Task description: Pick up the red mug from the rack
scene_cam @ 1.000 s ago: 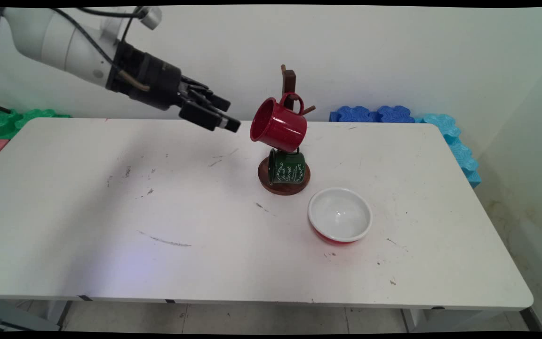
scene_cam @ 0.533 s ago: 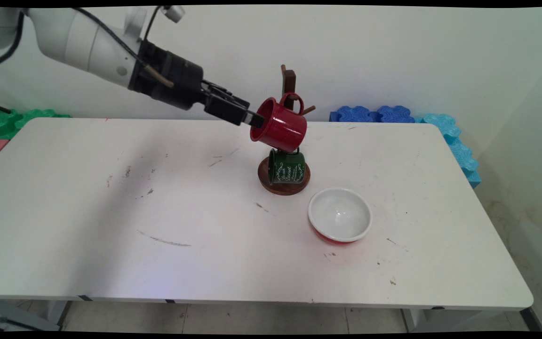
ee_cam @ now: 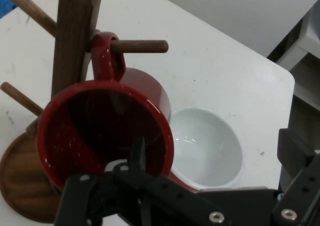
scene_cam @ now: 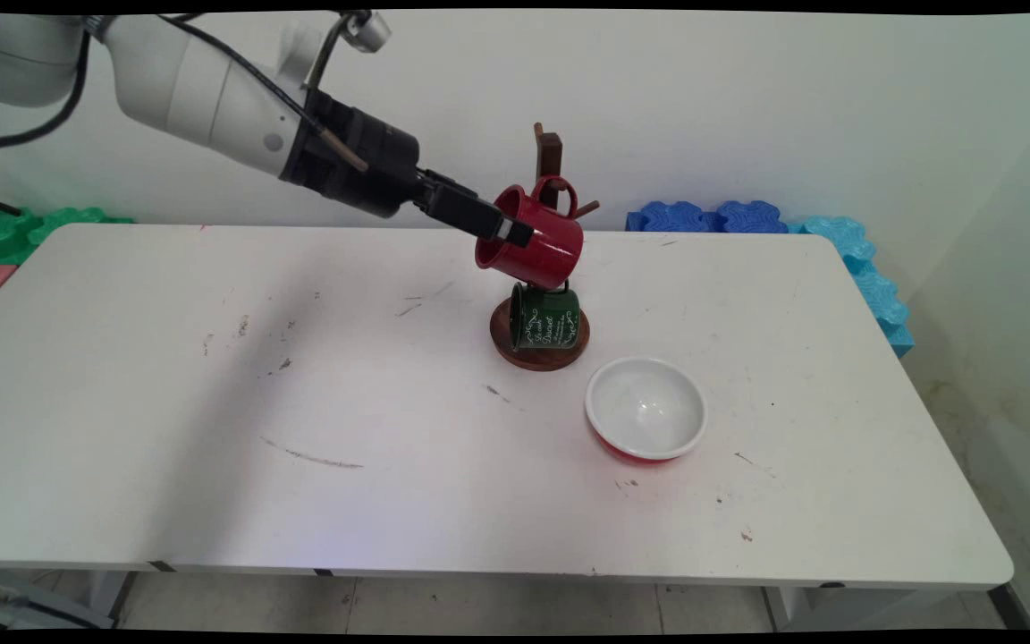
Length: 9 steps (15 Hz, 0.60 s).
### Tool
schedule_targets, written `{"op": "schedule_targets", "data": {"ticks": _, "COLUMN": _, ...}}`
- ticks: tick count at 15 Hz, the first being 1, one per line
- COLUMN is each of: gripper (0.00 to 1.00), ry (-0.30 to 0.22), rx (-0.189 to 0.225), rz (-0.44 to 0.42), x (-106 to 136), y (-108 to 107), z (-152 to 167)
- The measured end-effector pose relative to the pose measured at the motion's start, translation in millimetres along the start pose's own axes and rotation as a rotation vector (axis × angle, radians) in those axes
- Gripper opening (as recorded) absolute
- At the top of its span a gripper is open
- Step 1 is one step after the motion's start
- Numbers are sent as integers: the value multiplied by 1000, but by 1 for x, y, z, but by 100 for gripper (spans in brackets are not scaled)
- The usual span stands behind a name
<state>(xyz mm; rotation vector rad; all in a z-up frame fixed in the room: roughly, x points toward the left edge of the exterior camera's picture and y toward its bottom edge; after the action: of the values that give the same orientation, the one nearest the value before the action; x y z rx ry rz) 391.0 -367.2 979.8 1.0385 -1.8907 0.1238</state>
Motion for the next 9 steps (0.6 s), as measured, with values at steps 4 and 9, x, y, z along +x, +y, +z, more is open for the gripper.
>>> {"op": "schedule_targets", "data": {"ticks": 4, "gripper": 100, "ry": -8, "rx": 14, "rz": -23, "x": -1, "y": -1, "z": 9}}
{"op": "schedule_targets", "data": {"ticks": 9, "gripper": 100, "ry": -18, "rx": 22, "rz": -25, "x": -1, "y": -2, "z": 20}}
